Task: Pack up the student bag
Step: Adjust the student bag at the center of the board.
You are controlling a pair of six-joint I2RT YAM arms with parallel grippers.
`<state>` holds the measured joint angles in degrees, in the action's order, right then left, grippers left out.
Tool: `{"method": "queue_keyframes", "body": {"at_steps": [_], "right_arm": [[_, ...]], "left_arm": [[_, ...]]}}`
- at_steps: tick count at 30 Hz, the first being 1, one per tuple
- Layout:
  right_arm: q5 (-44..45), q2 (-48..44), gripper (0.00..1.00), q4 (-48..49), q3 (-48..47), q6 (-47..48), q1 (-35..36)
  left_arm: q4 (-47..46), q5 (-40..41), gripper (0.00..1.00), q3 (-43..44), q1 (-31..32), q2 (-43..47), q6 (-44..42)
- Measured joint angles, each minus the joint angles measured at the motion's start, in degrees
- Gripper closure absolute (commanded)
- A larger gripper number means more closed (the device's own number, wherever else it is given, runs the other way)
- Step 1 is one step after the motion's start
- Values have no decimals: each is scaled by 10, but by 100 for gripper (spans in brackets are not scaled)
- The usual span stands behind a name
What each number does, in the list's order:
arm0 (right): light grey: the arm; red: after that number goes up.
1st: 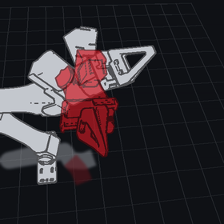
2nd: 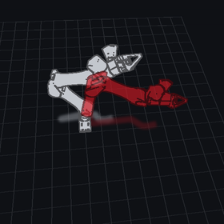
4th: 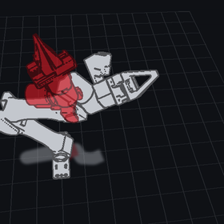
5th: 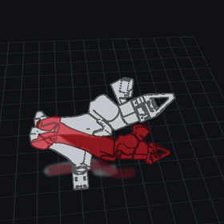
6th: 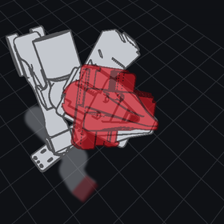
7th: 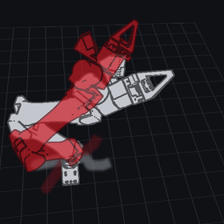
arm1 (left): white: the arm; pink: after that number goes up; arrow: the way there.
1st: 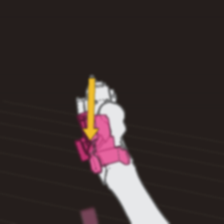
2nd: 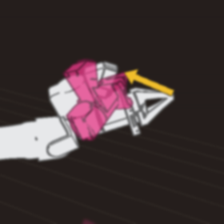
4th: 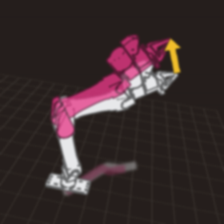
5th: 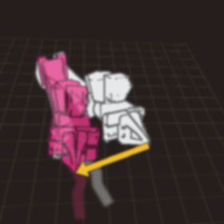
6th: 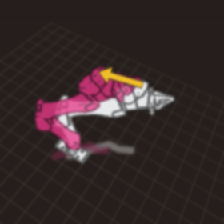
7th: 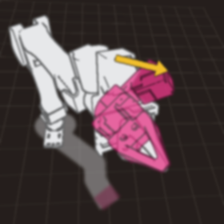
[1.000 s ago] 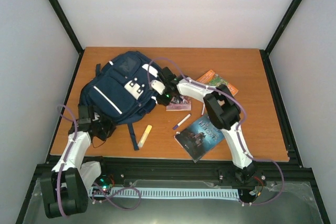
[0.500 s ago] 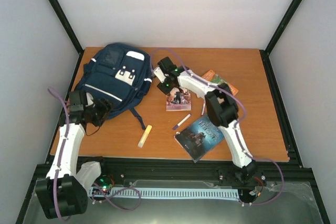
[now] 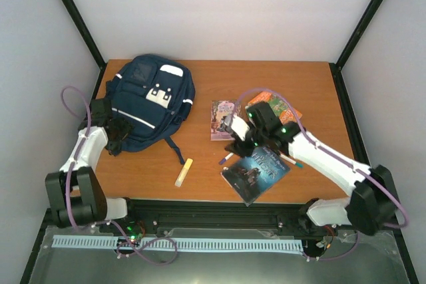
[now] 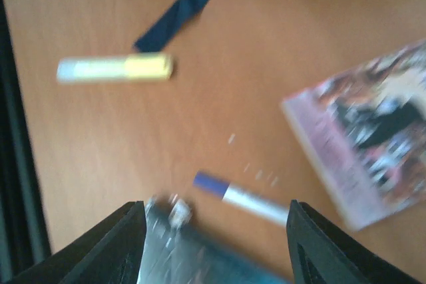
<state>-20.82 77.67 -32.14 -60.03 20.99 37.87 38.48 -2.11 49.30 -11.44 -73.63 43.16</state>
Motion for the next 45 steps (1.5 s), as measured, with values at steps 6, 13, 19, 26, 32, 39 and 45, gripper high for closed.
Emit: {"method": "queue_keyframes", "body": {"at_steps": [6,13,19,26,32,39,45], "right_arm": [[-24,-91,40,24,155,21,0],[-39,-66,41,65,139,30,0],[-40,-56,43,73,139,31,0],[-40,-55,44,80,139,32,0],[-38,-55,44,80,139,36,0],[-38,-57,43,80,139,42,0],[-38,-63,43,80,143,52,0]], "left_arm": [[-36,-14,88,-4,-5,-74,10],[-84,-65,99,-38,56,-61,64],[-113,-92,93,-104,180,40,163],[-107,-113,39,-102,296,102,231],[-37,-95,6,-45,299,111,176],[19,1,0,-5,249,113,113],[18,40,0,-5,131,84,96]]}}
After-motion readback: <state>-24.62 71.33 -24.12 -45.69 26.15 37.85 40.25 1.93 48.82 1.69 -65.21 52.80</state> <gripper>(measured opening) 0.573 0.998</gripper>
